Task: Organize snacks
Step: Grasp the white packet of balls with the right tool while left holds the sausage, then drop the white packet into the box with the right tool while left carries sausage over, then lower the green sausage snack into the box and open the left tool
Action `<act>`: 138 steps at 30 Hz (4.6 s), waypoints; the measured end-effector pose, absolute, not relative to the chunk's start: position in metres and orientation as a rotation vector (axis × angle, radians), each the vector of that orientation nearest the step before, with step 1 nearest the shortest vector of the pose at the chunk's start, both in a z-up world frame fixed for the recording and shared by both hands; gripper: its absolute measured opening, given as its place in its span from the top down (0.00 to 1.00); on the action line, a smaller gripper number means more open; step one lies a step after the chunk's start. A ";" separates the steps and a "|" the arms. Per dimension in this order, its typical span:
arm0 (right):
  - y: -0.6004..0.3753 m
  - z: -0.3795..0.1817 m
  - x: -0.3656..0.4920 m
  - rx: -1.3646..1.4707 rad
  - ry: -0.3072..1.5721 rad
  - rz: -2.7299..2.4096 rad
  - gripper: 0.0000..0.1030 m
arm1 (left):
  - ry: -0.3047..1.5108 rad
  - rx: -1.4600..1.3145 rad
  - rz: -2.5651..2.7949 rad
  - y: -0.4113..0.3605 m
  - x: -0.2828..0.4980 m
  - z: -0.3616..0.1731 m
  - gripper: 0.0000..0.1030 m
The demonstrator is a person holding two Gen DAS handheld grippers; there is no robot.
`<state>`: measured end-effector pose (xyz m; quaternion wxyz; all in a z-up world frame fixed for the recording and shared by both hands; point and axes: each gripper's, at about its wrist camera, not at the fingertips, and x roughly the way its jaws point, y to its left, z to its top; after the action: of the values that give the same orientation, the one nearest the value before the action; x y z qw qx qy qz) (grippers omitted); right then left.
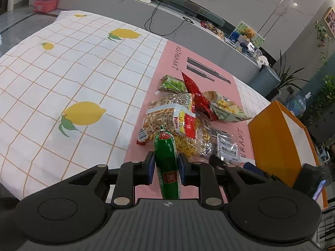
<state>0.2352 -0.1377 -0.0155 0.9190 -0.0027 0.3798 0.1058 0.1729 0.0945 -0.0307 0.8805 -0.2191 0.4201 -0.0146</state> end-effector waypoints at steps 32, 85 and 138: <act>-0.182 0.094 0.177 -0.002 0.501 0.228 0.43 | 0.683 -0.419 -0.272 0.068 0.151 0.025 0.75; -0.377 0.083 0.163 0.065 0.698 -0.067 0.11 | 0.707 -0.323 -0.565 -0.072 0.147 0.026 0.75; -0.454 0.116 0.110 0.454 0.465 -0.339 0.11 | 1.103 -0.346 -0.706 -0.214 0.262 -0.022 0.23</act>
<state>0.1101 -0.4545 0.1155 0.9336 0.2220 0.2274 -0.1657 0.2621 -0.2144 -0.0218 0.7793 -0.1600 0.5102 -0.3267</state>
